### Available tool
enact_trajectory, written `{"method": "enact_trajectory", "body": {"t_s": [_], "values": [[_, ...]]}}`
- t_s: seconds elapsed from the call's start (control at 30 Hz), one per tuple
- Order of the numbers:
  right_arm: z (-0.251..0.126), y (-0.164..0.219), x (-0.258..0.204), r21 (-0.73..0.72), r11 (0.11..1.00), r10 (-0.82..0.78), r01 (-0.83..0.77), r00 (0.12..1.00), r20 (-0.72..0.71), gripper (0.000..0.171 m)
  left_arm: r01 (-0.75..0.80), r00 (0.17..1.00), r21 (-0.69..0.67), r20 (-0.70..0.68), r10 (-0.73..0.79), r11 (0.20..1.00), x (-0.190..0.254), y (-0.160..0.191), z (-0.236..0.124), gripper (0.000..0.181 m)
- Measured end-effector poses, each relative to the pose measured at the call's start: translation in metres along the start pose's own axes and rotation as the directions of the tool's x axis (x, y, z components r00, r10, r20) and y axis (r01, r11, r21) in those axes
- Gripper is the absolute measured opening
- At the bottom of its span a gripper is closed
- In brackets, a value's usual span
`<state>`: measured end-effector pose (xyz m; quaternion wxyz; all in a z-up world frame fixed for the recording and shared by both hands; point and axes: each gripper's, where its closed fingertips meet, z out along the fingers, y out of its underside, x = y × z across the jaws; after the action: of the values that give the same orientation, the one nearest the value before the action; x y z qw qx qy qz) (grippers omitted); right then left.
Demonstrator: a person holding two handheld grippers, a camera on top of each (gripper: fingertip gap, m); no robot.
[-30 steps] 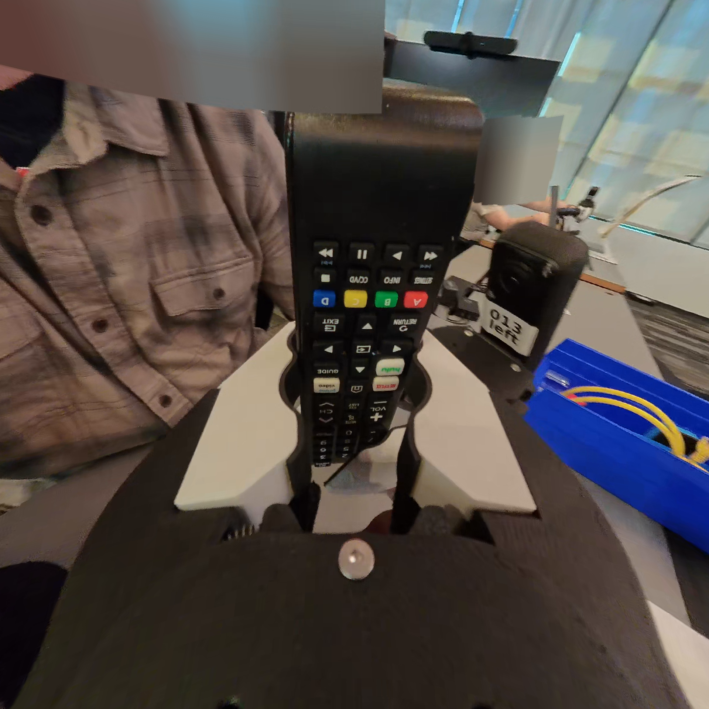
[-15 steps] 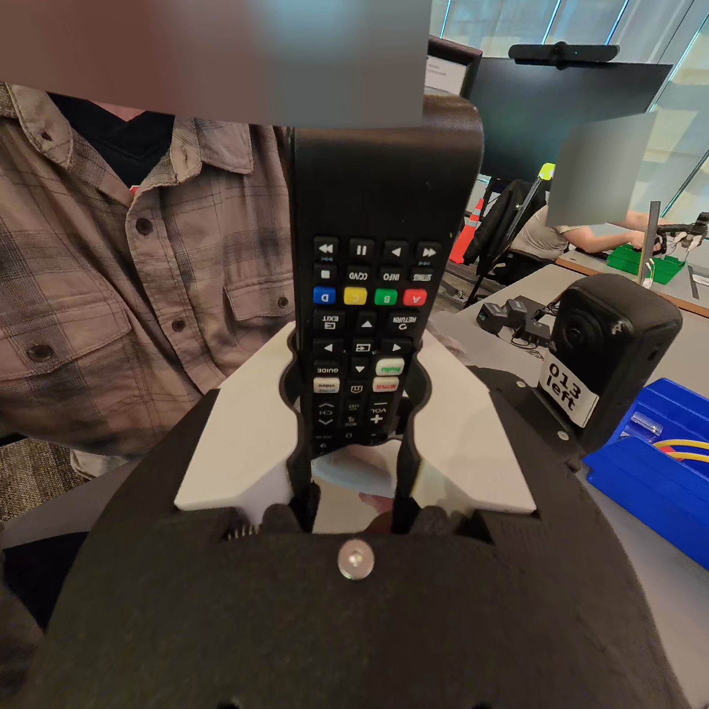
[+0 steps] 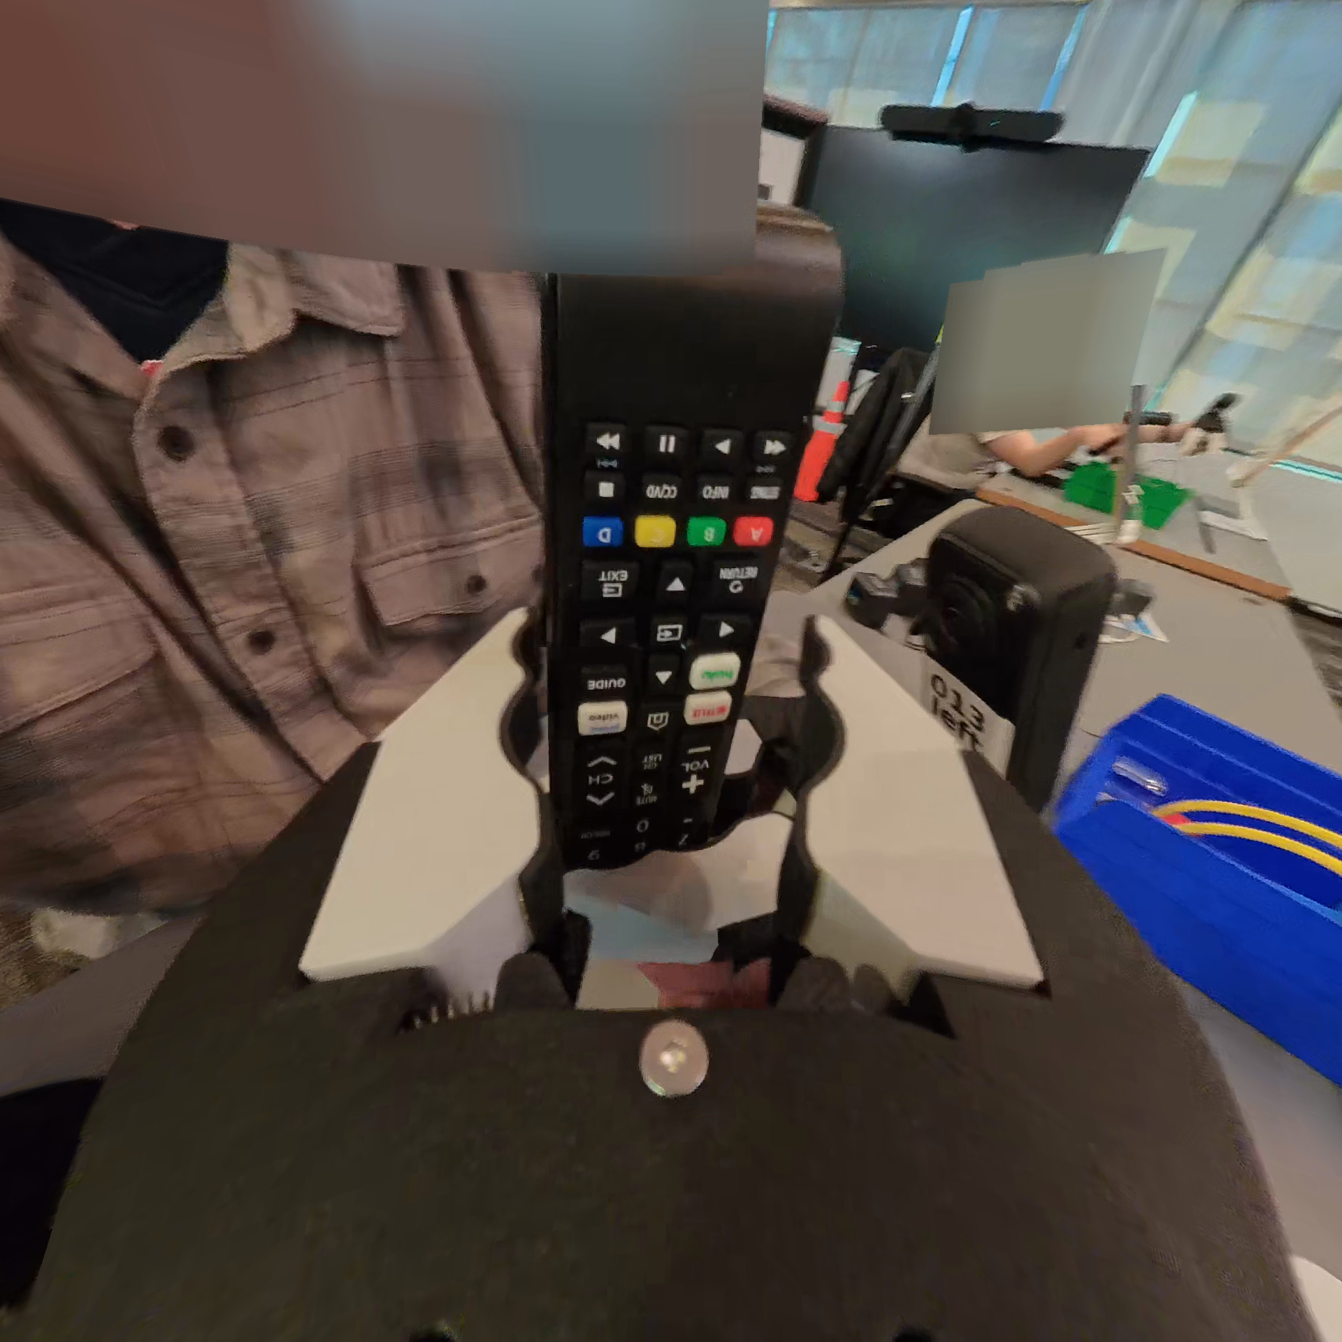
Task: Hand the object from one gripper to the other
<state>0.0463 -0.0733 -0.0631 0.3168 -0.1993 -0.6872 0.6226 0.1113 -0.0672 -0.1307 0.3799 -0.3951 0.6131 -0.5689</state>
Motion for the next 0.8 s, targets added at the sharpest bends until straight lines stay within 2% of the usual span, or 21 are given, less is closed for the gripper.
{"method": "enact_trajectory", "body": {"t_s": [0.03,0.07,0.13,0.2,0.3,0.37,0.43,0.53,0.6,0.7,0.77,0.8], "values": [[-0.005,-0.003,0.006,0.018,1.000,-0.012,0.013,0.999,-0.043,0.081,-0.016,0.999,-0.010,0.035,0.017,1.000,-0.004,-0.001,-0.003,0.026],[-0.011,-0.007,0.013,0.036,0.999,-0.025,0.028,0.995,-0.095,0.085,-0.034,0.996,-0.018,0.084,0.036,0.999,-0.011,-0.003,-0.008,0.026],[-0.027,-0.013,0.032,0.047,0.998,-0.029,0.041,0.975,-0.222,0.089,-0.064,0.976,-0.032,0.207,0.069,0.997,-0.029,-0.008,-0.021,0.025],[-0.046,-0.007,0.053,-0.004,0.999,-0.035,0.036,0.932,-0.360,0.084,-0.092,0.927,-0.056,0.360,0.106,0.994,-0.052,-0.013,-0.038,0.025],[-0.076,-0.004,0.080,-0.027,0.999,-0.037,0.027,0.842,-0.539,0.084,-0.130,0.754,-0.094,0.637,0.160,0.987,-0.092,-0.022,-0.074,0.026],[-0.095,-0.010,0.097,-0.009,0.999,-0.035,0.038,0.763,-0.645,0.082,-0.134,0.579,-0.125,0.795,0.181,0.983,-0.116,-0.026,-0.104,0.025],[-0.105,-0.010,0.112,-0.026,0.999,-0.041,0.032,0.682,-0.730,0.080,-0.136,0.420,-0.164,0.884,0.207,0.977,-0.129,-0.026,-0.129,0.026],[-0.105,-0.001,0.133,-0.041,0.999,-0.036,0.005,0.588,-0.808,0.072,-0.099,0.287,-0.221,0.927,0.241,0.970,-0.140,-0.017,-0.151,0.026],[-0.098,0.010,0.143,-0.093,0.996,-0.074,-0.008,0.546,-0.834,0.070,-0.087,0.282,-0.196,0.935,0.213,0.977,-0.141,-0.014,-0.154,0.026],[-0.076,0.016,0.139,-0.112,0.993,-0.105,0.026,0.609,-0.787,0.062,-0.063,0.465,-0.167,0.867,0.177,0.984,-0.135,-0.005,-0.132,0.025],[-0.071,0.012,0.133,-0.077,0.996,-0.081,0.036,0.654,-0.752,0.060,-0.020,0.532,-0.176,0.832,0.160,0.984,-0.132,0.004,-0.126,0.025],[-0.070,0.011,0.128,-0.061,0.997,-0.069,0.036,0.679,-0.731,0.054,-0.029,0.537,-0.189,0.825,0.175,0.982,-0.132,0.005,-0.125,0.025]]}}
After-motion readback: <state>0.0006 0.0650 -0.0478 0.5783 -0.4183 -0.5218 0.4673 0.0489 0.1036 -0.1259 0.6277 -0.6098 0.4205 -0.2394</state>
